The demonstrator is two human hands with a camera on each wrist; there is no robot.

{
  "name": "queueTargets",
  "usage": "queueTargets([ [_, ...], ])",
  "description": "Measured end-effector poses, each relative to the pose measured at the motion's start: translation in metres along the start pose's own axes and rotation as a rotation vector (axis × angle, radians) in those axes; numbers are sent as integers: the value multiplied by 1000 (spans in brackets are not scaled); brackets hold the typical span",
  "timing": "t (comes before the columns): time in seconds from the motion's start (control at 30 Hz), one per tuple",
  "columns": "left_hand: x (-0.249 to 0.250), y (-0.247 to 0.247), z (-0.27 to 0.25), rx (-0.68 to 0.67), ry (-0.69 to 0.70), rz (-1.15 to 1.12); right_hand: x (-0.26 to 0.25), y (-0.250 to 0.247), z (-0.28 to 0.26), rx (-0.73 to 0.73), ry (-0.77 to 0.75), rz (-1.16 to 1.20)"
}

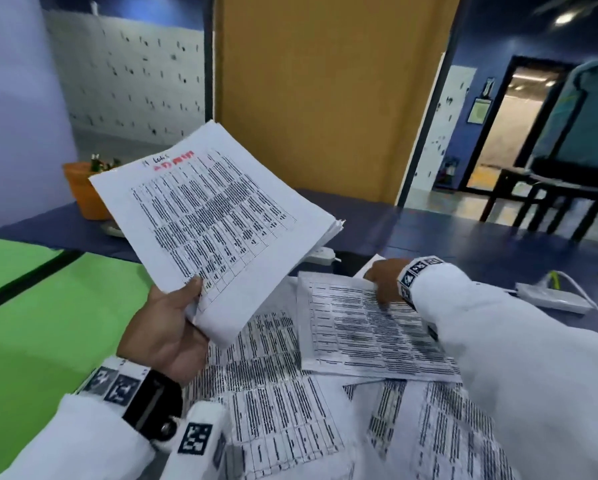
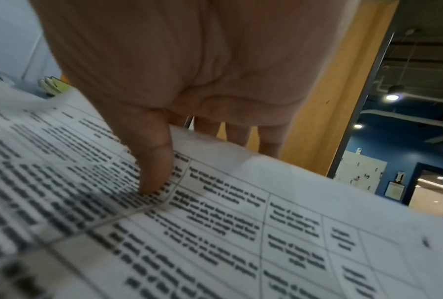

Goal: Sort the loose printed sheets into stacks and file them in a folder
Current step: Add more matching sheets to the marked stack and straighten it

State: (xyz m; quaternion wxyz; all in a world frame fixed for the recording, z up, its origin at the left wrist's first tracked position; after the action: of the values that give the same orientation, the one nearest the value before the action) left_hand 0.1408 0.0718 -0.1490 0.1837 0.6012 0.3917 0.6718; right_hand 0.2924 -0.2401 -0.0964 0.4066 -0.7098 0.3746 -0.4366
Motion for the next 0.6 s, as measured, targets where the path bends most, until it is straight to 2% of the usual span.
queueTargets([
  [0.2, -6, 4, -1, 47, -29, -5, 0, 5, 8, 75, -45, 36],
  [0.47, -3, 6, -5, 71, -44, 4, 7, 8, 23, 104, 13, 142],
  [0.6, -3, 11, -11, 80, -48, 3, 10, -6, 13, 122, 8, 75],
])
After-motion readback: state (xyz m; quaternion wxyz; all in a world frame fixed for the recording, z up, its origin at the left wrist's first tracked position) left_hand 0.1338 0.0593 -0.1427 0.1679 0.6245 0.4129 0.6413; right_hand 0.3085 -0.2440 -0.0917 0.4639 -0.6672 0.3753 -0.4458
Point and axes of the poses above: each hand's wrist, its own z-axis towards the middle knuckle, its own y-axis out of the palm, x = y × z, the point moved 6 cm from there along z, towards the middle knuckle, and after that the axes turned 2 degrees about x, right-handed, at the moved point
